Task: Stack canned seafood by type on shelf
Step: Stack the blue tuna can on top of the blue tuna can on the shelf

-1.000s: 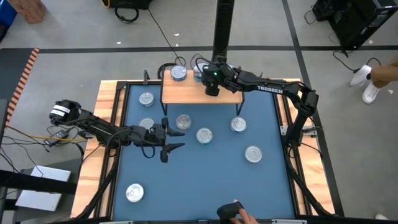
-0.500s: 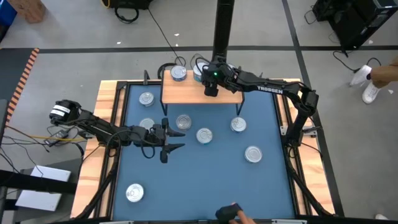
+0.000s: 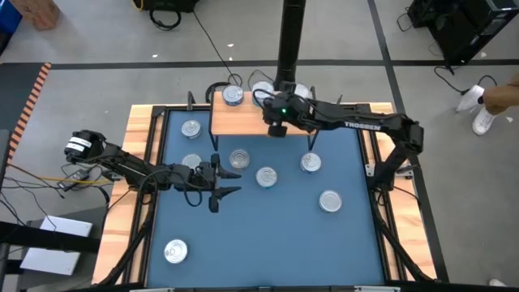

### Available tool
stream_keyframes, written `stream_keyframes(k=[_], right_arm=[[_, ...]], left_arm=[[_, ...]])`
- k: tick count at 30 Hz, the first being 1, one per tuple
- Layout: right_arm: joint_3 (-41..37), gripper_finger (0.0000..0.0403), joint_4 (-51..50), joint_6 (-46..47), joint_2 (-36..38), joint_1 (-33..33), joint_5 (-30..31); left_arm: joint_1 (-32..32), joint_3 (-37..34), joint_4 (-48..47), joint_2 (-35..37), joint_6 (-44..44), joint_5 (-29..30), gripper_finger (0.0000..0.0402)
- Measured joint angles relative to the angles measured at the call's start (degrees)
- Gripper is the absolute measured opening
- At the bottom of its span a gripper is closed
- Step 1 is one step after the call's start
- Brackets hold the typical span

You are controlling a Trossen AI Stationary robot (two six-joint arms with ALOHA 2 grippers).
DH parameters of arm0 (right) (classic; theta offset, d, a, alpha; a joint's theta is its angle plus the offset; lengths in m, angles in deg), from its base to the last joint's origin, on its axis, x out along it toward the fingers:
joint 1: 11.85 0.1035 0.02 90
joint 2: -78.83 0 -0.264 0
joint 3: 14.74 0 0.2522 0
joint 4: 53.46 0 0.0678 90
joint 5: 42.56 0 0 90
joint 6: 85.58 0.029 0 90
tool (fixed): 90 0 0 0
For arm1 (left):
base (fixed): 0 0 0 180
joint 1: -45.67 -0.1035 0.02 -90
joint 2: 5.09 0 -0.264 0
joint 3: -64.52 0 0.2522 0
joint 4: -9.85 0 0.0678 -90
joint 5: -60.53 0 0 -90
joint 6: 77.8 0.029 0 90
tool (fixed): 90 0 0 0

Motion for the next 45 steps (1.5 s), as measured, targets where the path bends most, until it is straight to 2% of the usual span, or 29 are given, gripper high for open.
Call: stream_keyframes(k=[2, 4, 8, 12, 22, 25, 30, 33, 36, 42, 45], right_arm=[[0.00, 0.0035, -1.96, 2.51, 1.44, 1.29, -1.07], [0.00, 0.0012, -3.99, 5.35, 2.85, 2.40, -3.42], [-0.91, 0.0009, -5.17, 11.30, 4.47, 4.31, -7.94], [-5.87, 0.0005, -0.08, 14.83, 6.59, 6.33, -11.32], [-28.27, 0.0002, 21.79, 22.29, 15.36, 13.07, -12.48], [-34.09, 0.0001, 26.13, 25.01, 18.18, 16.21, -10.91], [-40.13, 0.0001, 27.51, 28.52, 21.84, 22.24, -3.58], [-42.12, 0.0000, 27.70, 30.61, 23.43, 25.67, -1.44], [-43.21, 0.0000, 27.55, 32.42, 24.18, 28.91, 1.06], [-43.47, 0.0000, 26.84, 33.59, 24.02, 33.86, 4.23], [-43.45, 0.0000, 26.38, 34.45, 23.88, 35.34, 5.43]], left_arm=[[0.00, 0.00, -0.05, 0.00, 0.00, -0.13, 0.0170], [-0.02, 0.00, -0.11, 0.00, 0.02, -1.07, 0.0156], [-0.02, 0.00, -0.09, 0.00, 0.08, -3.45, 0.0123], [-0.02, 0.00, -0.09, 0.00, 0.15, -5.25, 0.0088], [-0.02, 0.00, -0.23, 0.22, 1.19, -7.43, 0.0008], [-0.13, 0.55, -2.82, 2.01, 1.65, -7.52, 0.0005], [-0.15, 5.54, -21.74, 7.89, 3.33, -7.05, 0.0003], [-0.13, 10.99, -38.62, 12.15, 4.64, -4.92, 0.0002], [-0.13, 17.66, -57.74, 16.00, 4.72, -0.37, 0.0002], [-0.15, 31.53, -89.18, 19.35, 1.15, 6.69, 0.0001], [-0.54, 33.51, -99.36, 19.49, -0.96, 6.90, 0.0001]])
